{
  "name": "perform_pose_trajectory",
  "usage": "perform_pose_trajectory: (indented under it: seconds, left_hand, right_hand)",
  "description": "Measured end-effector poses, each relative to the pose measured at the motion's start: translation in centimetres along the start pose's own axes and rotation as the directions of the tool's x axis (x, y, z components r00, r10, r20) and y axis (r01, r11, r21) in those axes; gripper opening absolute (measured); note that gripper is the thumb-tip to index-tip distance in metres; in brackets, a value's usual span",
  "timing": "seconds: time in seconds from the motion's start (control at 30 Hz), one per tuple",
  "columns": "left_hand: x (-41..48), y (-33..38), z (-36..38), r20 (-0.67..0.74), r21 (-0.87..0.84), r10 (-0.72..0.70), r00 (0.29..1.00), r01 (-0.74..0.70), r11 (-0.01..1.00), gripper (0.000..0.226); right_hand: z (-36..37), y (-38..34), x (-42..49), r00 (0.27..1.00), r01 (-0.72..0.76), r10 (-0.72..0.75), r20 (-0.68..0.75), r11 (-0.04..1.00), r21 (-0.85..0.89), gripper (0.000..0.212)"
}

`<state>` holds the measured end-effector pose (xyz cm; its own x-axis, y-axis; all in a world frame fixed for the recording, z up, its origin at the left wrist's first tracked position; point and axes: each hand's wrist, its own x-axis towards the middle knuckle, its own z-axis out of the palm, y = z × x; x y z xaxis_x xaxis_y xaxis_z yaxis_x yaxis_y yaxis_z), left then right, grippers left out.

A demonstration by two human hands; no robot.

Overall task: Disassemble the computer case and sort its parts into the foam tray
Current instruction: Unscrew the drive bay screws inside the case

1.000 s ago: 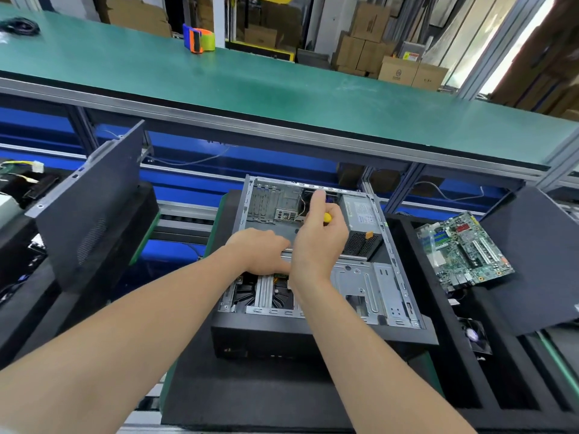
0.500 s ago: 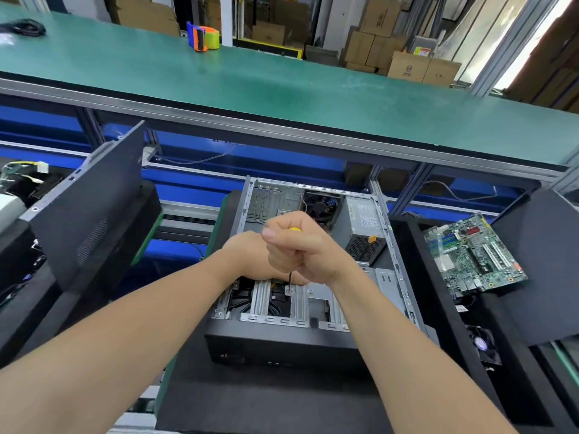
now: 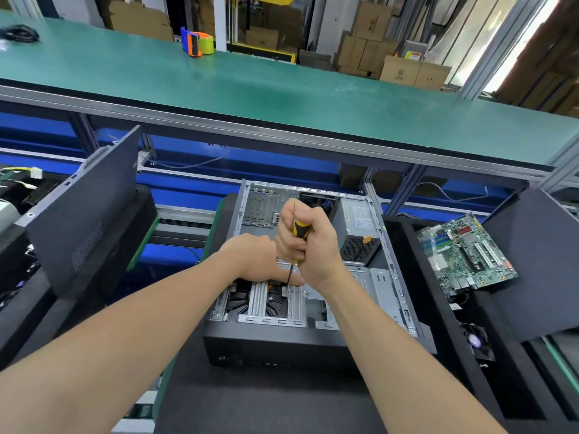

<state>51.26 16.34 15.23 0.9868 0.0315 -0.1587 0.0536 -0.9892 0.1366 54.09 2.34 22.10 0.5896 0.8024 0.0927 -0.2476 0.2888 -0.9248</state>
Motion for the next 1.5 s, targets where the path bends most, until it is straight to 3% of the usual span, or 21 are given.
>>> perform_pose_trajectory:
  seconds: [0.13,0.2,0.3,0.4,0.47,0.63,0.77,0.87,0.93,1.0,1.1,1.2,1.3,1.37,1.5]
  left_hand:
    - [0.0,-0.1,0.0,-0.007,0.021,-0.007,1.000,0.007,1.000,0.088]
    - [0.0,-0.1,0.0,0.003,0.041,0.000,1.000,0.000,0.999,0.082]
    - [0.0,-0.1,-0.1,0.048,0.065,0.007,0.999,-0.010,0.998,0.069]
    - [-0.3,0.0,-0.5,0.083,0.076,0.032,0.996,-0.039,0.996,0.061]
    - [-0.3,-0.1,-0.5,0.085,0.075,0.036,0.996,-0.043,0.996,0.061]
    - [-0.2,-0.2,-0.4,0.075,0.066,0.006,0.997,-0.011,0.998,0.060]
    - [-0.1,-0.3,-0.1,0.049,0.057,-0.033,0.998,0.030,0.998,0.063]
    - [0.1,-0.3,0.1,0.044,0.060,-0.038,0.998,0.035,0.998,0.072]
    - [0.3,-0.3,0.3,0.043,0.031,-0.012,0.999,0.011,0.999,0.079]
    - [0.3,-0.3,0.5,0.035,-0.051,0.023,0.999,-0.021,0.998,0.062]
    - [0.6,-1.2,1.0,0.096,-0.101,-0.011,0.995,0.020,0.995,0.047]
    - [0.9,-1.8,1.1,0.184,-0.170,-0.025,0.983,0.057,0.984,0.032]
    - [0.4,-1.2,0.6,0.093,-0.235,0.035,0.995,-0.013,0.972,0.037]
    - [0.0,-0.8,0.3,0.042,-0.272,0.016,0.999,-0.004,0.962,0.055]
    - [-0.1,-0.2,0.0,0.024,-0.099,0.058,0.998,-0.055,0.994,0.089]
  right_hand:
    - [1.4,0.5,-0.4,0.961,0.060,-0.116,-0.252,0.974,-0.219,0.017]
    - [2.0,1.1,-0.8,0.881,0.050,-0.214,-0.422,0.929,-0.367,0.031]
    - [2.8,1.8,-1.4,0.714,-0.013,-0.299,-0.634,0.899,-0.438,0.033]
    - [3.7,2.3,-1.7,0.586,-0.019,-0.388,-0.711,0.871,-0.490,0.037]
    - [4.3,2.6,-1.7,0.568,0.004,-0.405,-0.716,0.872,-0.490,0.039]
    - [3.7,2.4,-1.4,0.631,0.061,-0.303,-0.714,0.937,-0.344,0.035]
    - [2.5,1.7,-1.1,0.744,0.121,-0.205,-0.636,0.977,-0.173,0.038]
    - [1.7,1.2,-1.0,0.867,0.083,-0.159,-0.472,0.981,-0.178,0.041]
    - [1.2,0.8,-1.0,0.954,0.048,-0.091,-0.285,0.987,-0.153,0.043]
    - [0.8,0.5,-1.0,0.999,-0.005,-0.002,-0.053,0.991,-0.135,0.045]
    - [0.6,0.2,-0.9,0.958,-0.054,0.110,0.266,0.976,-0.210,0.043]
    - [0.4,-0.3,-0.4,0.875,-0.127,0.204,0.439,0.972,-0.199,0.030]
    - [-0.2,-0.6,0.3,0.848,-0.231,0.244,0.471,0.969,-0.086,0.021]
    - [-0.6,-0.6,0.6,0.869,-0.233,0.234,0.436,0.971,-0.056,0.021]
    - [-0.7,-0.8,0.8,0.965,-0.123,0.175,0.195,0.959,-0.254,0.033]
